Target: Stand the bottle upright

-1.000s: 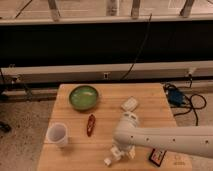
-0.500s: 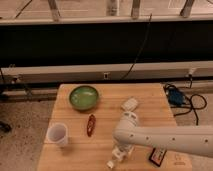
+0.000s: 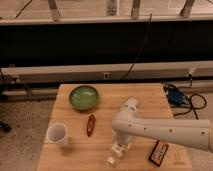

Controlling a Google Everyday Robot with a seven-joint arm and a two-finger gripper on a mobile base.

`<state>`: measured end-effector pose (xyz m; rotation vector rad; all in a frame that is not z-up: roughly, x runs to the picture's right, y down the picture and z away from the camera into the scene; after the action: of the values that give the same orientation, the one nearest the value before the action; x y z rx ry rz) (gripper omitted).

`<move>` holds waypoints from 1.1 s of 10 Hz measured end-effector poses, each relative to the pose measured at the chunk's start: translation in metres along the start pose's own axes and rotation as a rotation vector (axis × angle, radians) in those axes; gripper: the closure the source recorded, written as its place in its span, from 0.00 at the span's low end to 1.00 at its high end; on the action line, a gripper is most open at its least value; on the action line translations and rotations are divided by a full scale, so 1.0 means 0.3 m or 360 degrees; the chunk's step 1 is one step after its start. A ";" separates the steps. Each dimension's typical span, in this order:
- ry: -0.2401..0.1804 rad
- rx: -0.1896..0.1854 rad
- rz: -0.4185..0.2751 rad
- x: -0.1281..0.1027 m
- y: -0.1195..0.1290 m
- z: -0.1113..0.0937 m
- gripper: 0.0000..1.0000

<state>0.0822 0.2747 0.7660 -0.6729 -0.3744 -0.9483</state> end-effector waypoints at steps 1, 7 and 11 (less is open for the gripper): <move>-0.0011 -0.0006 -0.0001 0.015 -0.008 -0.011 1.00; -0.0104 -0.0022 0.0140 0.159 -0.007 -0.149 1.00; -0.0163 0.0011 0.0298 0.188 0.030 -0.194 1.00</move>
<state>0.1207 0.2044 0.7518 -0.7385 -0.3978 -0.7364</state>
